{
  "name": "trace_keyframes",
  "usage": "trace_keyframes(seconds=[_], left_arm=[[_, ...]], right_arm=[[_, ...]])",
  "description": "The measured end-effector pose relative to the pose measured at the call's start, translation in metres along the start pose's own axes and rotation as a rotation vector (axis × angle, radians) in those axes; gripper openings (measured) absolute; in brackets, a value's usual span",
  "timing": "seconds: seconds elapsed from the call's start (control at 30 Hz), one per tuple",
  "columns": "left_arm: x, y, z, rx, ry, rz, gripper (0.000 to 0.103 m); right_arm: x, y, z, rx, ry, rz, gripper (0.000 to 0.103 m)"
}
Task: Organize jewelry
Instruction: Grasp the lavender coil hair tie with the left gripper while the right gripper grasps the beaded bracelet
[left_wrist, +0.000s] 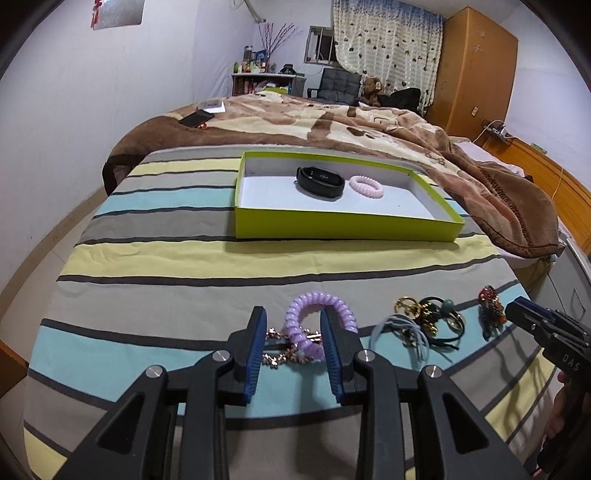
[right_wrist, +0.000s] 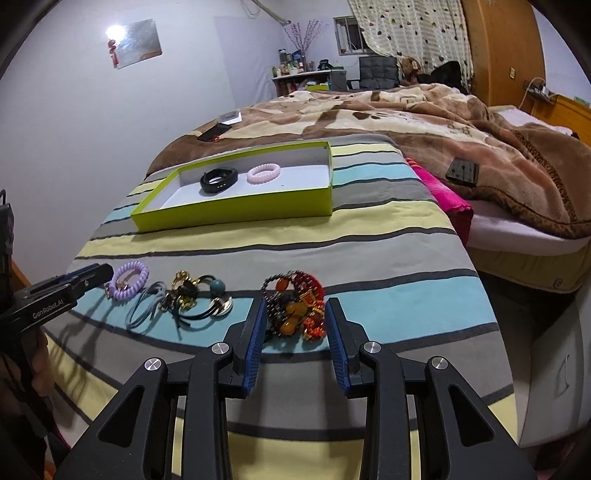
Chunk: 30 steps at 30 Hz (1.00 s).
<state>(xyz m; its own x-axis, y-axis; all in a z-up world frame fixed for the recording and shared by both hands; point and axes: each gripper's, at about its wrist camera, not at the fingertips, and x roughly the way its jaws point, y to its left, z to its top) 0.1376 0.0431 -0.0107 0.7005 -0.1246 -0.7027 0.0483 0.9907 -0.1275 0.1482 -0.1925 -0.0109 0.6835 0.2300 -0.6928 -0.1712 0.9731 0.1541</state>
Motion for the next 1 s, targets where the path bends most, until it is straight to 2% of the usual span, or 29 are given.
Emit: trace_keyframes(seconds=[0.23, 0.4, 0.6, 0.73, 0.9, 0.97, 1.0], left_arm=[[0.016, 0.007, 0.005, -0.029, 0.054, -0.003, 0.031], [0.022, 0.009, 0.006, -0.037, 0.074, -0.006, 0.031], [0.023, 0.006, 0.005, -0.018, 0.081, -0.006, 0.031], [0.023, 0.003, 0.005, -0.002, 0.084, -0.012, 0.031], [0.027, 0.002, 0.007, 0.008, 0.095, -0.01, 0.031], [0.029, 0.0, 0.008, 0.015, 0.102, -0.005, 0.031], [0.03, -0.001, 0.008, 0.021, 0.104, 0.001, 0.031]], right_arm=[[0.016, -0.015, 0.01, 0.07, 0.048, 0.038, 0.033], [0.017, -0.024, 0.013, 0.11, 0.048, 0.051, 0.033], [0.001, 0.008, 0.008, -0.057, 0.008, 0.028, 0.033], [0.004, 0.028, 0.0, -0.172, 0.014, 0.016, 0.033], [0.014, 0.031, -0.002, -0.214, 0.044, -0.038, 0.033], [0.017, 0.03, -0.001, -0.229, 0.053, -0.064, 0.021], [0.017, 0.029, -0.001, -0.236, 0.057, -0.065, 0.021]])
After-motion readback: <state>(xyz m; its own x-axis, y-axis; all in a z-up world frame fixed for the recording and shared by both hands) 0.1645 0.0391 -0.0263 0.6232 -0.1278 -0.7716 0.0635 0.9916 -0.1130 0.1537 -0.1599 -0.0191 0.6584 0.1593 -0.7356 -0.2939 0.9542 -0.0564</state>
